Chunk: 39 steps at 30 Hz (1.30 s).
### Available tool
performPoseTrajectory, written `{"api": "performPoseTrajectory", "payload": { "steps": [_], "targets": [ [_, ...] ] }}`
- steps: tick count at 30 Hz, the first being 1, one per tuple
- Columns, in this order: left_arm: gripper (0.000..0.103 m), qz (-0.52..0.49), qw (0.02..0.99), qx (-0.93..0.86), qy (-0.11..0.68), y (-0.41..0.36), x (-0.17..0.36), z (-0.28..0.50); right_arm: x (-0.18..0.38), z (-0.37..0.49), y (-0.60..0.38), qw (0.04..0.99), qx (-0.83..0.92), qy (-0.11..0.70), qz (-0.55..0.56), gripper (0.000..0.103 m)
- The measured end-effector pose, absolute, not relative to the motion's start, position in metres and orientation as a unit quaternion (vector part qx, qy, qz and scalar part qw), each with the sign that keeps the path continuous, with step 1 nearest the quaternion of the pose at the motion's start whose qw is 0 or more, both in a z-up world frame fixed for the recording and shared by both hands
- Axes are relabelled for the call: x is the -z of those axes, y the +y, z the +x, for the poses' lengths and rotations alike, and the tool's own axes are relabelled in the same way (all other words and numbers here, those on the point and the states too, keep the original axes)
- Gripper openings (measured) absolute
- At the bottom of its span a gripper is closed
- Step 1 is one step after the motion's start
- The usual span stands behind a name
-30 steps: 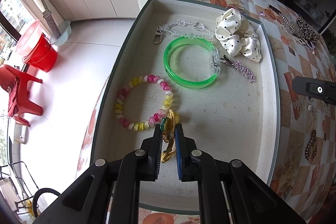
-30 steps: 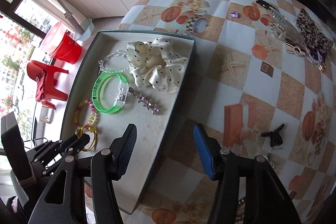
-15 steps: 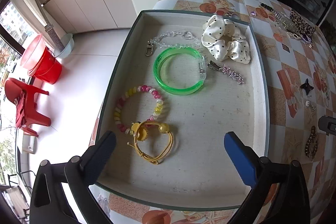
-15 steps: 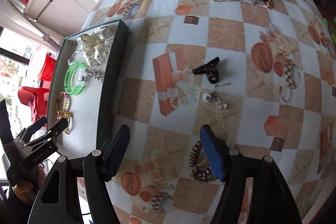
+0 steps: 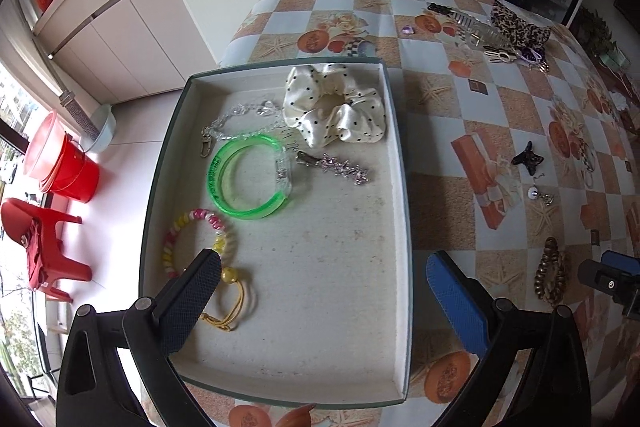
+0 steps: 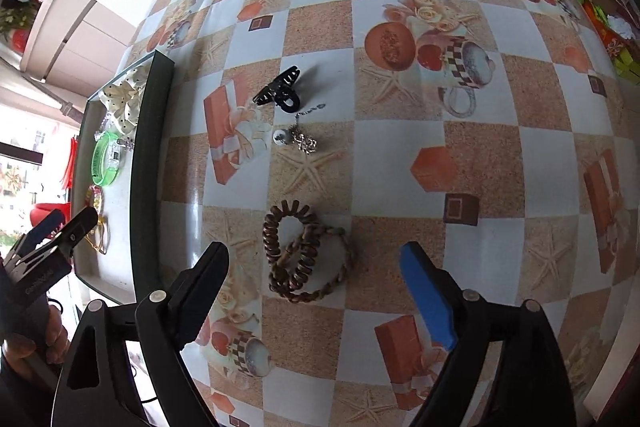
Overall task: Organize jewelry
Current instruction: 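Move the left tool to the black claw clip while the right tool reaches the braided brown bracelet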
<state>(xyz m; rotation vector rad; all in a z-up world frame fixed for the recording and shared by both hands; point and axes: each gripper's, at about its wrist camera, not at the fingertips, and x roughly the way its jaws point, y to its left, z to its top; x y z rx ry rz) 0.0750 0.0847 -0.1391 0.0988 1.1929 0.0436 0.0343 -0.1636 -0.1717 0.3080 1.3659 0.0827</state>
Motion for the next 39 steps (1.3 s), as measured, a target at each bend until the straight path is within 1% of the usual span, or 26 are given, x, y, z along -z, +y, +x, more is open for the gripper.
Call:
{"api": "performPoseTrajectory", "payload": {
  "steps": [10,15,24,27,30,33,36,37,39],
  "targets": [
    [0.103,0.068,0.828,0.024,0.557,0.031,0.135,0.092,0.186,0.022,-0.178,0.749,-0.027,0.647,0.142,0.09],
    [0.103,0.058,0.826,0.039,0.559,0.008,0.137,0.106,0.193,0.016,-0.185,0.746,-0.016,0.651,0.14,0.09],
    [0.103,0.043,0.807,0.08,0.584,-0.028,0.155,0.128,0.196,0.013,-0.186,0.758,-0.015,0.646,0.086,0.09],
    [0.103,0.04,0.804,0.089,0.586,-0.041,0.159,0.136,0.197,0.015,-0.179,0.765,-0.024,0.64,0.066,0.088],
    [0.103,0.035,0.803,0.095,0.588,-0.052,0.164,0.144,0.199,0.017,-0.17,0.771,-0.031,0.635,0.046,0.079],
    [0.097,0.041,0.801,0.096,0.59,-0.061,0.17,0.152,0.201,0.021,-0.162,0.777,-0.034,0.627,0.034,0.074],
    [0.097,0.041,0.798,0.1,0.592,-0.068,0.178,0.158,0.203,0.024,-0.153,0.786,-0.038,0.616,0.024,0.073],
    [0.095,0.042,0.797,0.102,0.593,-0.07,0.18,0.161,0.203,0.025,-0.15,0.789,-0.04,0.613,0.021,0.073],
    [0.084,0.048,0.794,0.105,0.597,-0.075,0.186,0.165,0.204,0.026,-0.144,0.793,-0.043,0.607,0.01,0.073]
  ]
}}
